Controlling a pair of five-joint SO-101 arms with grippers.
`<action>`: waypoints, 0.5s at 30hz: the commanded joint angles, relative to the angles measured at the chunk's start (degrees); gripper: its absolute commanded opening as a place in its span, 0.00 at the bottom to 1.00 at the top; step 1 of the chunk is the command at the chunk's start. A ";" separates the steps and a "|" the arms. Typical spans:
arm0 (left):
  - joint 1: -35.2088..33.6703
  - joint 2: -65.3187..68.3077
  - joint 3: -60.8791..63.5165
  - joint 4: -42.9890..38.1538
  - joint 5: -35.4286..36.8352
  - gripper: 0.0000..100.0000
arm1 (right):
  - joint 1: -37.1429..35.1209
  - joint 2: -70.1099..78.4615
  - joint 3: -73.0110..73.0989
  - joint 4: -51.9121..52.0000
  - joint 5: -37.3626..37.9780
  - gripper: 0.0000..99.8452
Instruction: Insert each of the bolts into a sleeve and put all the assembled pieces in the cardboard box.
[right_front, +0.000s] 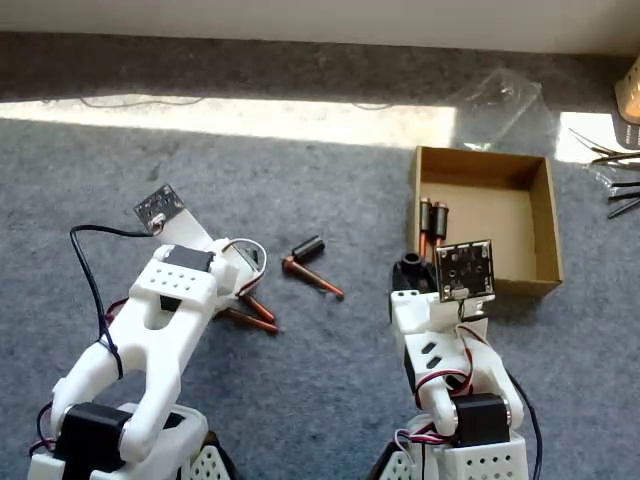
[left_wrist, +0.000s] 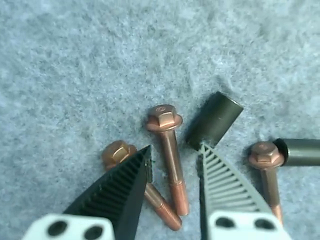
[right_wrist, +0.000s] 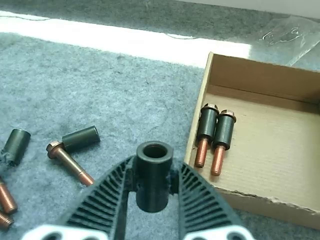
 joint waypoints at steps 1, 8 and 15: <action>-1.19 -0.04 -0.04 -1.41 0.26 0.15 | 0.66 -0.57 -0.66 -0.75 -0.18 0.01; -4.62 -0.04 0.84 -1.32 0.26 0.15 | 0.66 -0.57 -0.66 -0.75 -0.18 0.01; -4.26 -0.04 1.01 -1.32 0.26 0.15 | 0.66 -0.57 -0.66 -0.75 -0.18 0.01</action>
